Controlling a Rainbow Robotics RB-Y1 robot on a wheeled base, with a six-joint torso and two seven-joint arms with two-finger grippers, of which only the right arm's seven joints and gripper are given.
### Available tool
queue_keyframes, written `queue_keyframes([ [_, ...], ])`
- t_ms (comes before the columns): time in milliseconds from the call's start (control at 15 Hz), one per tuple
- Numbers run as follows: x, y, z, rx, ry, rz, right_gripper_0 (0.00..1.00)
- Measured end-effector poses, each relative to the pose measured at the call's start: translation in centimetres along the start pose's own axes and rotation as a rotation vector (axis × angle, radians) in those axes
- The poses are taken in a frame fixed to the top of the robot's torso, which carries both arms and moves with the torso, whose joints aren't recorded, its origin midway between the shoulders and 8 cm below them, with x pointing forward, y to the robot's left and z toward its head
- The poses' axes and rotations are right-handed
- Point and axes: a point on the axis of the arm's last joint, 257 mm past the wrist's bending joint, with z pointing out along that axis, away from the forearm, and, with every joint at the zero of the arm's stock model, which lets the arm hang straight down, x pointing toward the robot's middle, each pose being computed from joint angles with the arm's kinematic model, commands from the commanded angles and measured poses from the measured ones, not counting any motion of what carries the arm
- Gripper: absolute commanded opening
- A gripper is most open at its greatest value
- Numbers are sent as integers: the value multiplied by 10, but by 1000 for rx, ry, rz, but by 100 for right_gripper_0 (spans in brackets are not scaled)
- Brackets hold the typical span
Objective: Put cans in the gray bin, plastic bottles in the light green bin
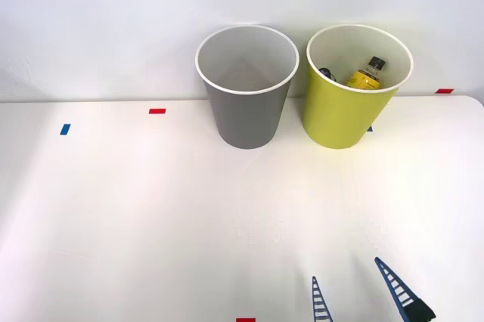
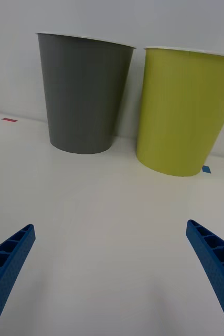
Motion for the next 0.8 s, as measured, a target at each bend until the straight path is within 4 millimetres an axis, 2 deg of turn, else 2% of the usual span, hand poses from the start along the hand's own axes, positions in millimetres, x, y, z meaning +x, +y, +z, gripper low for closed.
queue_keyframes([
  [800,0,0,0,0,0,0,100],
])
